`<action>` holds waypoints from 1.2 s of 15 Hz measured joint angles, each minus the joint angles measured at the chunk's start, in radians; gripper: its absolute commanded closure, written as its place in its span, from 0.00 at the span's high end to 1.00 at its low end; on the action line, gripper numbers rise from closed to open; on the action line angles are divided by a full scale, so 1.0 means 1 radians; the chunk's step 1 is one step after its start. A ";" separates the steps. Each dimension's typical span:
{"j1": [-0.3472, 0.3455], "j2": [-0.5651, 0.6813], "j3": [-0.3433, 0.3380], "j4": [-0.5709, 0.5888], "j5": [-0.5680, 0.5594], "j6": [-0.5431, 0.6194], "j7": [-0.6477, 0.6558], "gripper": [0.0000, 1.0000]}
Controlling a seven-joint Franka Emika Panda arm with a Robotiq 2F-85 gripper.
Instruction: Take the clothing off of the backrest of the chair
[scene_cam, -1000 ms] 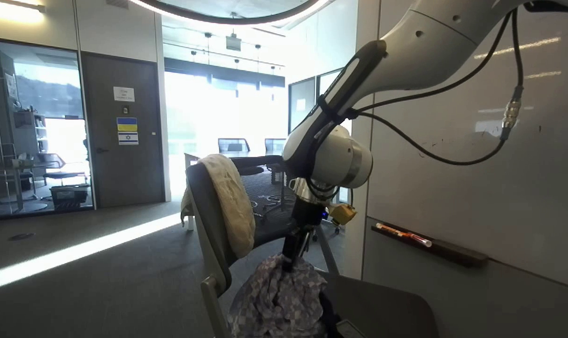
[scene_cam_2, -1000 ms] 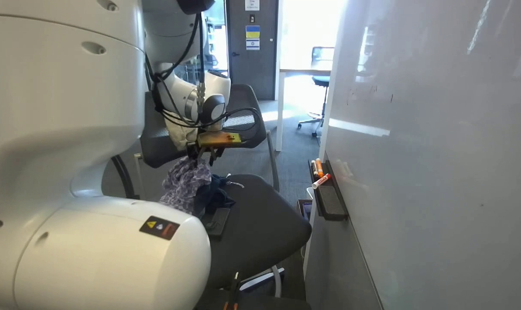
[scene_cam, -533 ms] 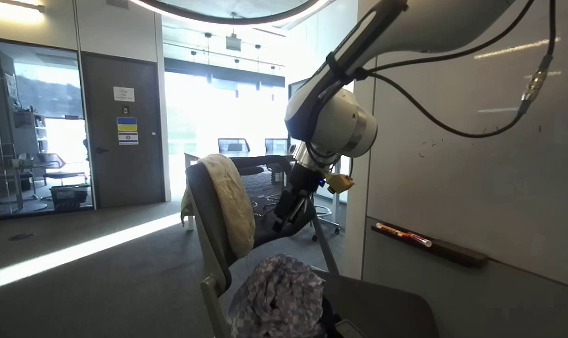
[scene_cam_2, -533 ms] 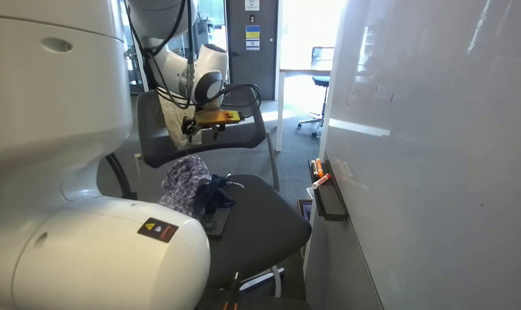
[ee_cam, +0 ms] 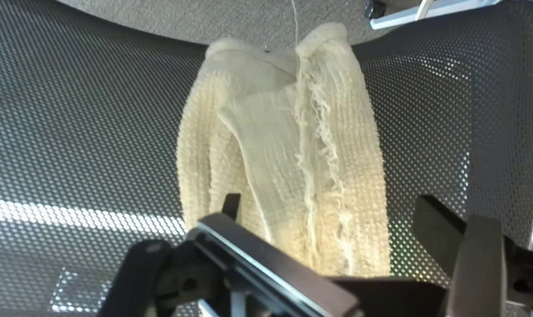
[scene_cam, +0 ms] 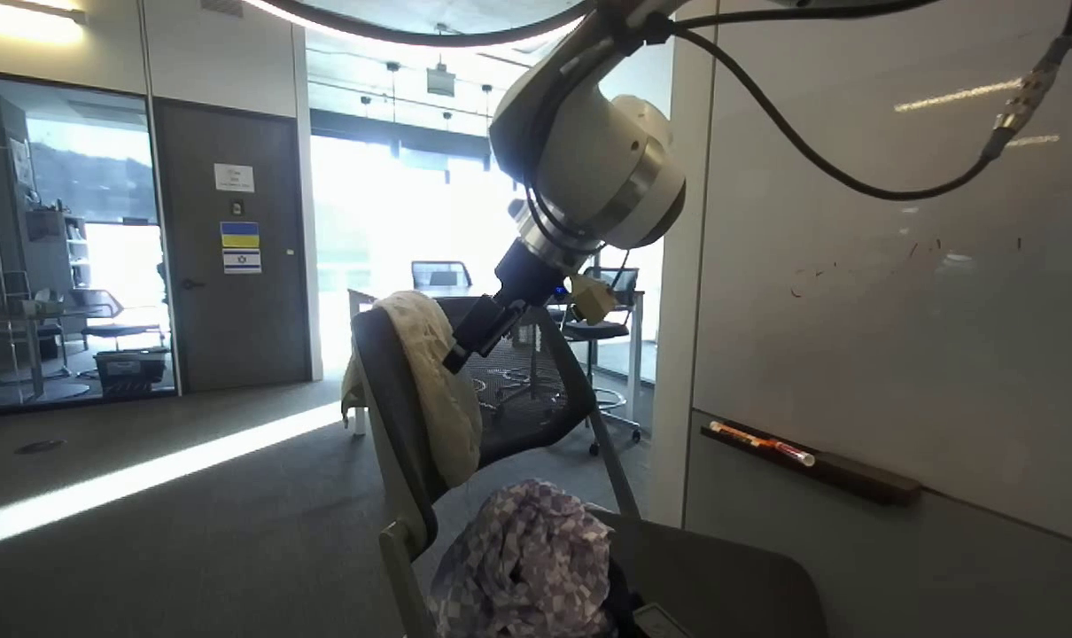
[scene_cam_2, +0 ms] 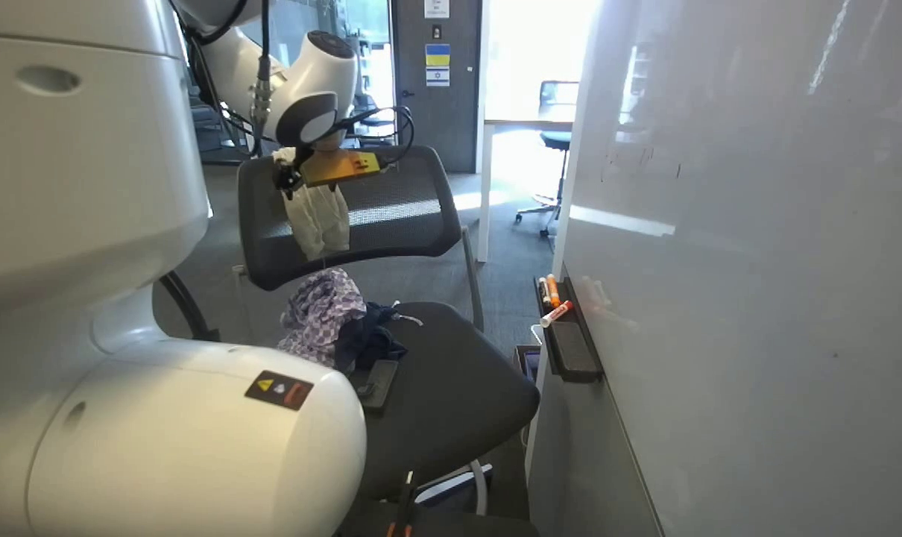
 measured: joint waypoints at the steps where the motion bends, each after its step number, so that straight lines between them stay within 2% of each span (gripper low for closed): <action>1: 0.001 0.002 0.014 0.002 0.050 0.010 -0.055 1.00; 8: 0.001 0.031 0.083 0.016 0.422 0.153 -0.491 1.00; 13: 0.001 0.071 0.104 0.042 0.565 0.200 -0.686 1.00; 14: 0.001 0.080 0.105 0.049 0.583 0.204 -0.714 0.98; 15: 0.001 0.089 0.105 0.056 0.597 0.211 -0.742 0.77; 17: 0.001 0.107 0.106 0.076 0.636 0.234 -0.795 0.72; 18: 0.001 0.115 0.106 0.089 0.664 0.245 -0.828 0.65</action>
